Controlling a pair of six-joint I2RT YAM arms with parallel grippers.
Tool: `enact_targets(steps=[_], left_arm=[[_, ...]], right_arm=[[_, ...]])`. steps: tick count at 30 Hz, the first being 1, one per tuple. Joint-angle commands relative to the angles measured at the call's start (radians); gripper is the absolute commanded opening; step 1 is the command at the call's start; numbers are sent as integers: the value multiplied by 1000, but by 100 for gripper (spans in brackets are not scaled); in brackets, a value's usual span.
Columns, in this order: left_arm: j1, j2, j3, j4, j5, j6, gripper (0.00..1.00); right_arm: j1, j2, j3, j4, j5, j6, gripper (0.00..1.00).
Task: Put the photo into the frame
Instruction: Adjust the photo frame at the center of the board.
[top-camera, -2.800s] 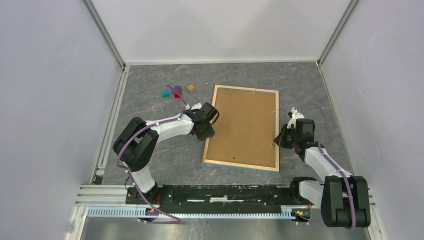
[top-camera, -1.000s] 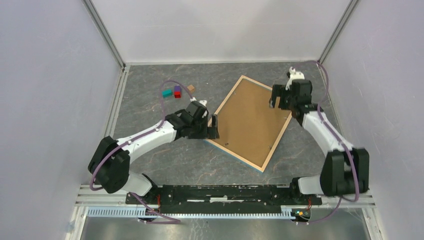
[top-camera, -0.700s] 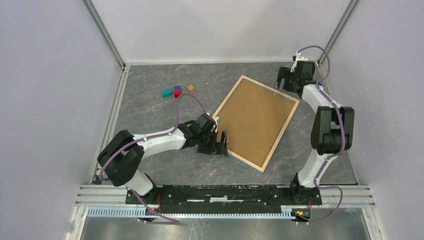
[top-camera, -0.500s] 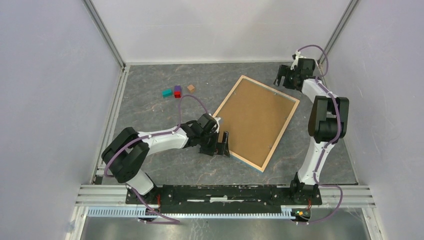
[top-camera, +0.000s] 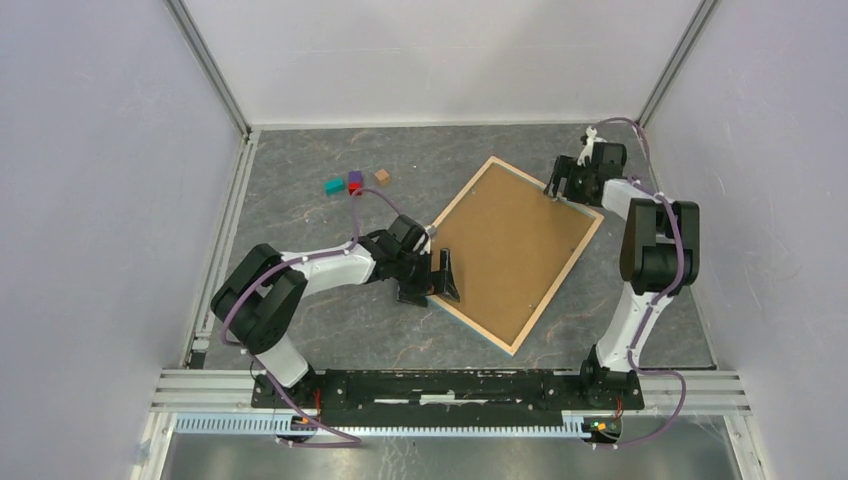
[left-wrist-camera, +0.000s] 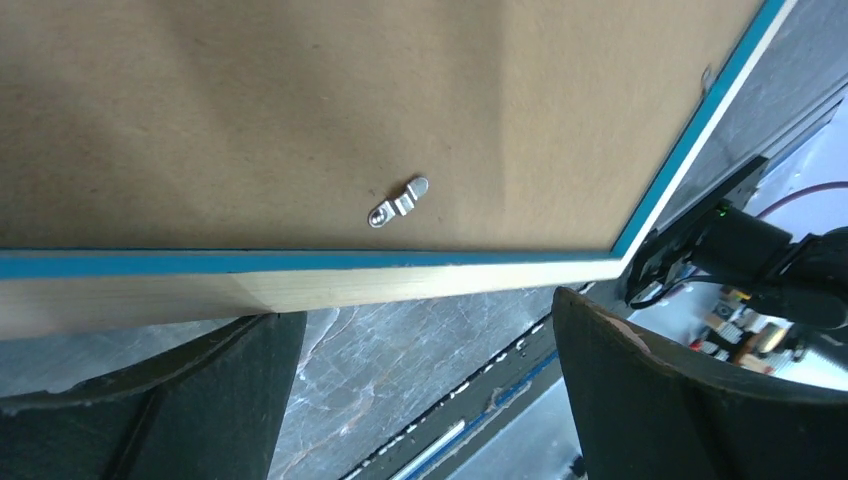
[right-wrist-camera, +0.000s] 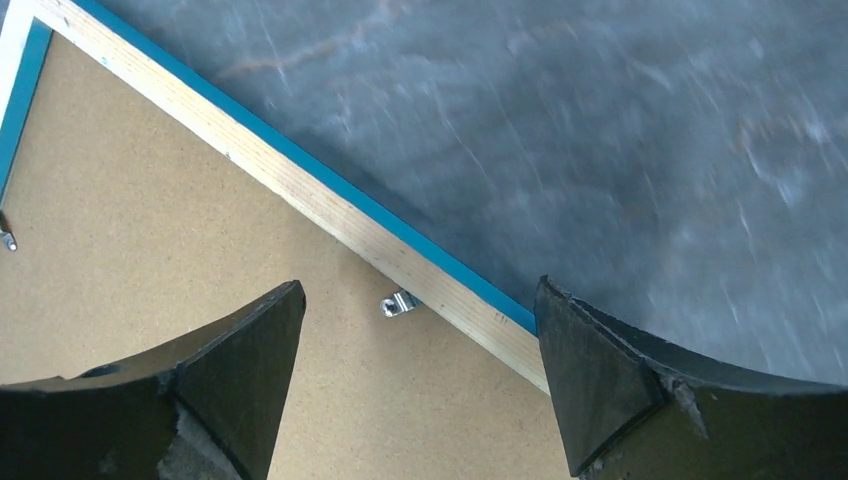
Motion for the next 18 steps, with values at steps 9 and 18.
enact_targets(steps=[9,18], left_arm=[[114,177,200,-147,-103,7,100],[114,236,377,-364,-271,-65,97]], right_arm=[[5,-552,-781,116,3,213,82],[5,-861,-1044,127,97,234,80]])
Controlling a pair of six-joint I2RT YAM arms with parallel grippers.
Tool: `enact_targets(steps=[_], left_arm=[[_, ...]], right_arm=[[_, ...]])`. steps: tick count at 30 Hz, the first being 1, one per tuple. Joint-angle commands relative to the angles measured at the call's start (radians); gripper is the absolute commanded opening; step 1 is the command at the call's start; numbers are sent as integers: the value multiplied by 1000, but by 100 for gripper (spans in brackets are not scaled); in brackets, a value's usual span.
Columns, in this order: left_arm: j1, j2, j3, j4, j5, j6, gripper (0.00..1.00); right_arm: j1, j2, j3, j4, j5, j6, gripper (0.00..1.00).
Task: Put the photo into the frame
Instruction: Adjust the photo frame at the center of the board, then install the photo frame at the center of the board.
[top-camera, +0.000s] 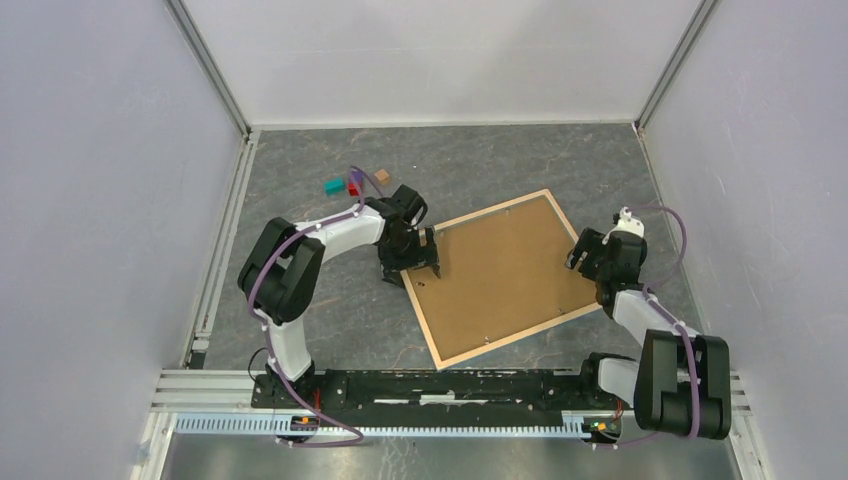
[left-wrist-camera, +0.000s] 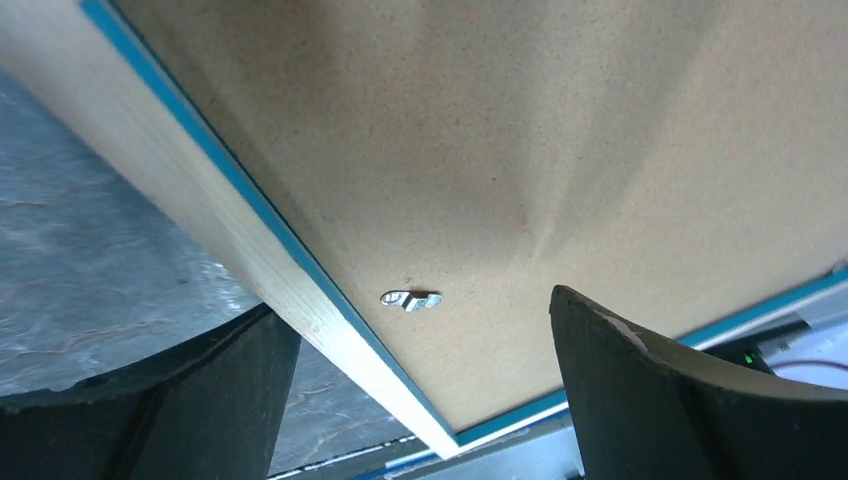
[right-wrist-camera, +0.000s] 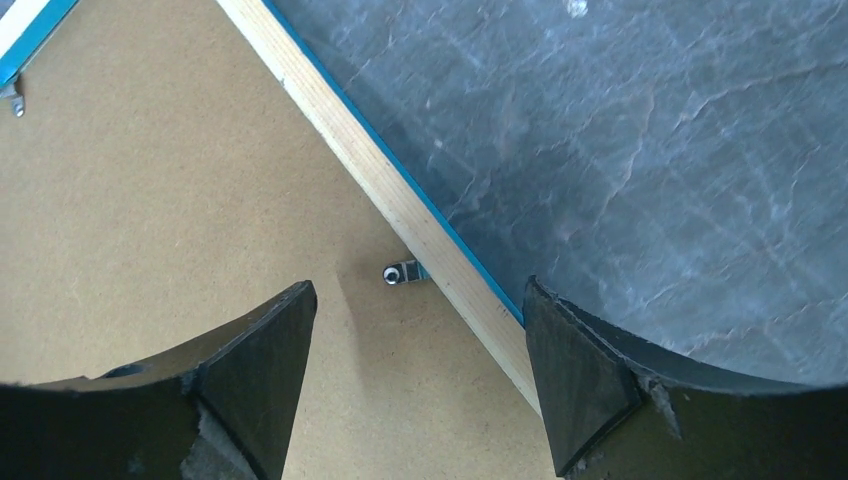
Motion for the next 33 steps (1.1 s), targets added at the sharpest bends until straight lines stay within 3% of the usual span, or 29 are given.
enact_targets(steps=[1,7,13,20,26,33], left_arm=[[-19,14,37,29,-186,-92,96],[-39,-74,-61,26,-180,-368,87],[-35,-75,-101,67,-213,-520,76],[-85,-112,-103,0,-278,-602,61],[-141,-191,-168,-16,-340,-634,68],[-143,-161,-179,7,-321,-635,60]], right_arm=[[49,-61,-68,-208,-123,87,80],[49,-100,-46,-313,-12,16,81],[49,-116,-68,-296,-18,17,80],[49,-143,-58,-273,-15,-1,80],[49,-126,-18,-267,-18,-6,80],[49,-77,-1,-273,-55,-10,80]])
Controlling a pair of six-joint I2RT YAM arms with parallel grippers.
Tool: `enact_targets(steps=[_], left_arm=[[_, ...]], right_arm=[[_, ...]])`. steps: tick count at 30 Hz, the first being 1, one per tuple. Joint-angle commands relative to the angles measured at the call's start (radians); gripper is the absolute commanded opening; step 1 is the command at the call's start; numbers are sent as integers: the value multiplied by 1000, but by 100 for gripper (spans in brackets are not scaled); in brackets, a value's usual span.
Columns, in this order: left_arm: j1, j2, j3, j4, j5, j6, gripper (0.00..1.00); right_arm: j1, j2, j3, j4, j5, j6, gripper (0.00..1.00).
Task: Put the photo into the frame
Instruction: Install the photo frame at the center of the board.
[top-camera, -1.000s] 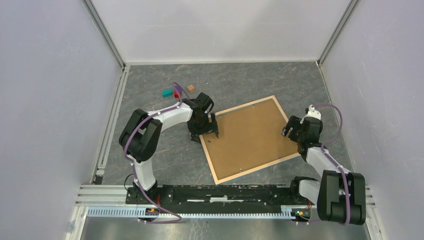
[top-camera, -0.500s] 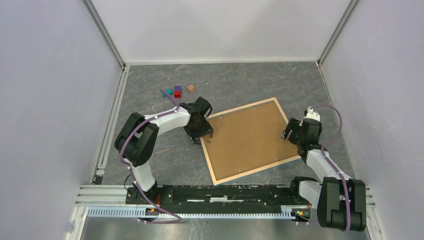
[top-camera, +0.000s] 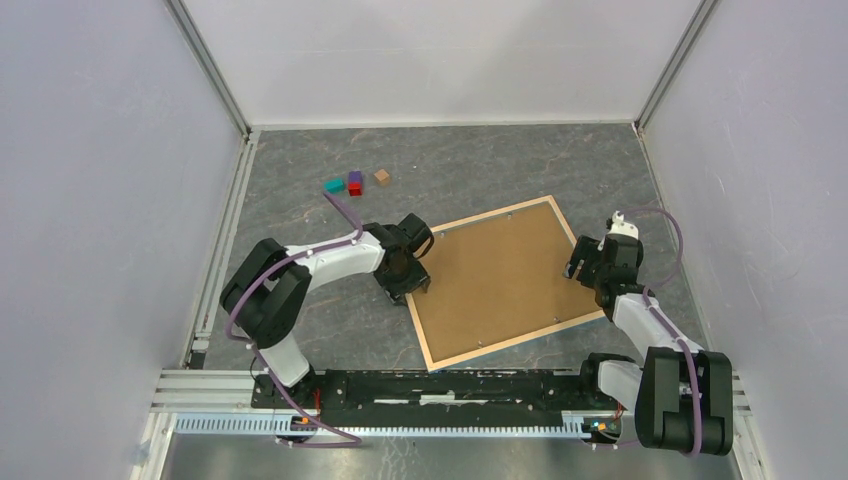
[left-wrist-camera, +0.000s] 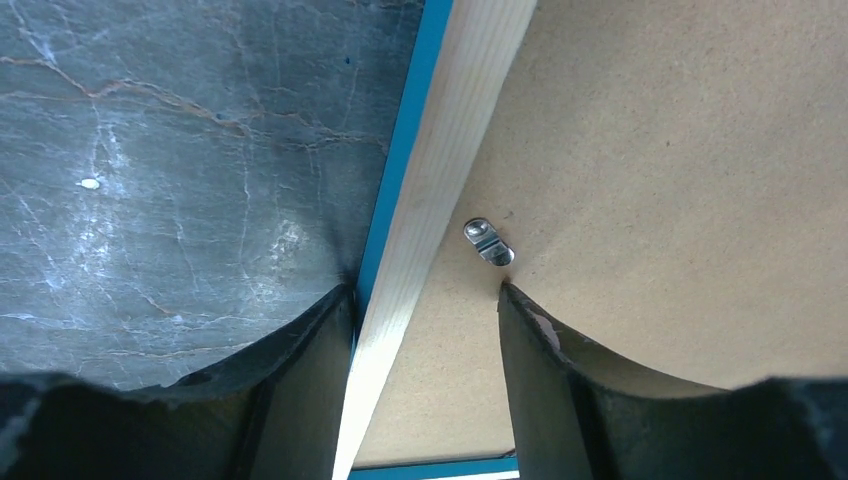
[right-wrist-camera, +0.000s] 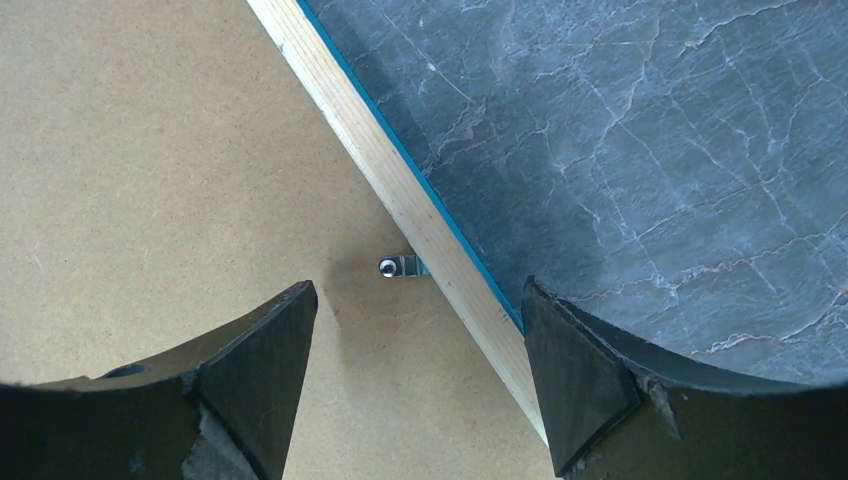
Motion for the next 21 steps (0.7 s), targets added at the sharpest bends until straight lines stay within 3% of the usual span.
enact_targets(steps=[1,6,9,15,21], left_arm=[[6,-2,1,35,-3,-57,59],[19,12,40,29,-19,-37,70],[36,15,31,39,-1,-43,71],[53,9,14,54,-2,-50,66],[48,23,6,56,7,-56,55]], right_arm=[[13,38,6,-88,-88,15,80],[13,31,6,-93,-88,8,80],[13,32,3,-93,-87,5,80],[13,53,4,-87,-97,5,80],[13,59,6,-89,-103,4,80]])
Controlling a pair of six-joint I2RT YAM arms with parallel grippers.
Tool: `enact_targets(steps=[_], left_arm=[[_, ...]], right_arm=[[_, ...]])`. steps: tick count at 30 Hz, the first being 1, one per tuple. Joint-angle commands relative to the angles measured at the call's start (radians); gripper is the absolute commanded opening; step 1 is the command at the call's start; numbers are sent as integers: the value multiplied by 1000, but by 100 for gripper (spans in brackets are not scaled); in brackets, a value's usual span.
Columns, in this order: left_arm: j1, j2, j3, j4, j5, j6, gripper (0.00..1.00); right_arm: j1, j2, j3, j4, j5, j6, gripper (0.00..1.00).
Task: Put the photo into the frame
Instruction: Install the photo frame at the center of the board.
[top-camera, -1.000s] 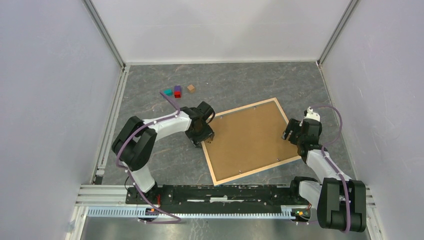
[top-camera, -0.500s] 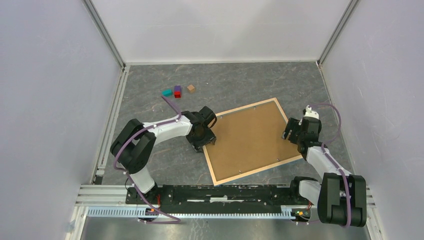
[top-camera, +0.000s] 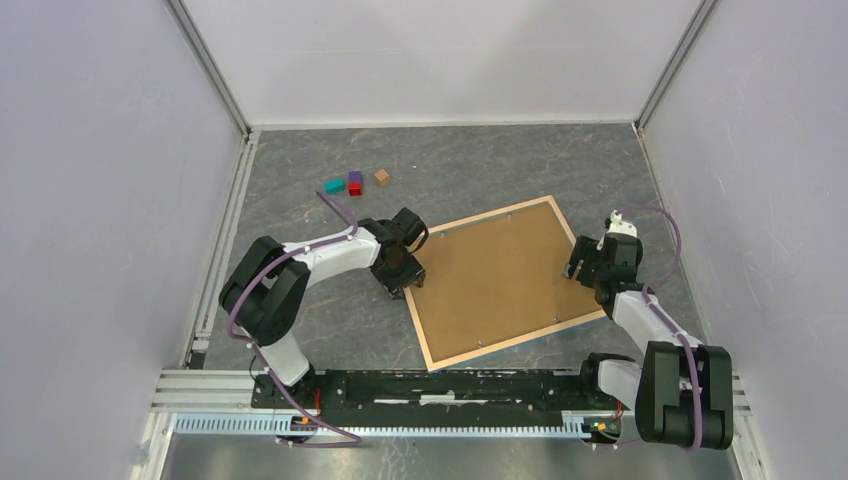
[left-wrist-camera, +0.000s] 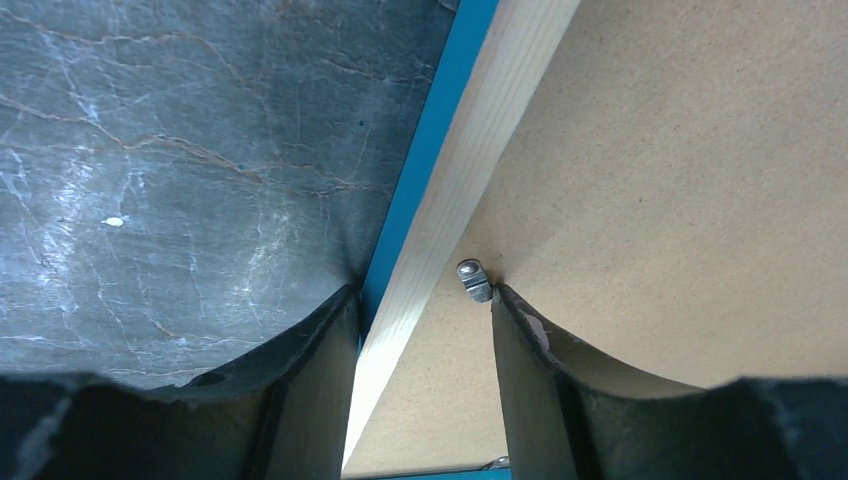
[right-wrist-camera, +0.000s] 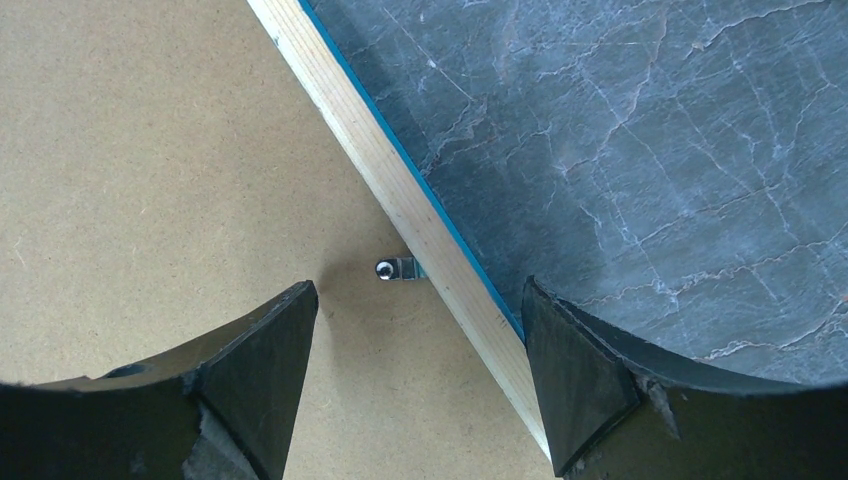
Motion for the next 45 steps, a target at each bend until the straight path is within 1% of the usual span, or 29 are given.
enact_targets(steps=[1,3,7,9,10,14,17,19,22,25,28,32,36,41,43,45], left_arm=[[-5,17,-3,39,0,-48,52],[-11,21,-12,39,-9,-42,47],[-11,42,-9,19,-32,-12,46],[-12,53,3,0,-53,13,42],[-11,60,9,-5,-62,38,39],[-14,87,38,-20,-102,167,36],[-36,100,53,-45,-173,242,29],[-50,105,50,-36,-208,279,27],[-53,106,18,28,-196,326,22],[-51,82,-28,131,-155,390,13],[-39,46,-73,204,-111,434,2],[-8,24,-121,262,-43,477,2],[14,-4,-151,304,-6,510,2],[45,-69,-243,470,91,491,2],[45,-84,-258,483,82,465,2],[46,-91,-248,458,52,474,2]], right_arm=[[13,28,-5,-90,-99,27,80],[13,29,-2,-91,-102,26,80],[13,27,5,-92,-107,29,80],[13,24,5,-96,-107,27,80],[13,23,7,-97,-108,25,80],[13,21,14,-102,-106,22,80],[13,20,11,-102,-105,22,80],[13,22,9,-99,-108,22,80],[13,25,15,-104,-111,24,80],[13,20,17,-108,-106,20,80],[13,17,15,-109,-105,19,80],[13,21,14,-110,-106,19,80],[13,17,6,-104,-102,19,80],[13,21,7,-105,-108,19,80],[13,22,8,-105,-114,23,80],[13,23,11,-106,-122,25,80]])
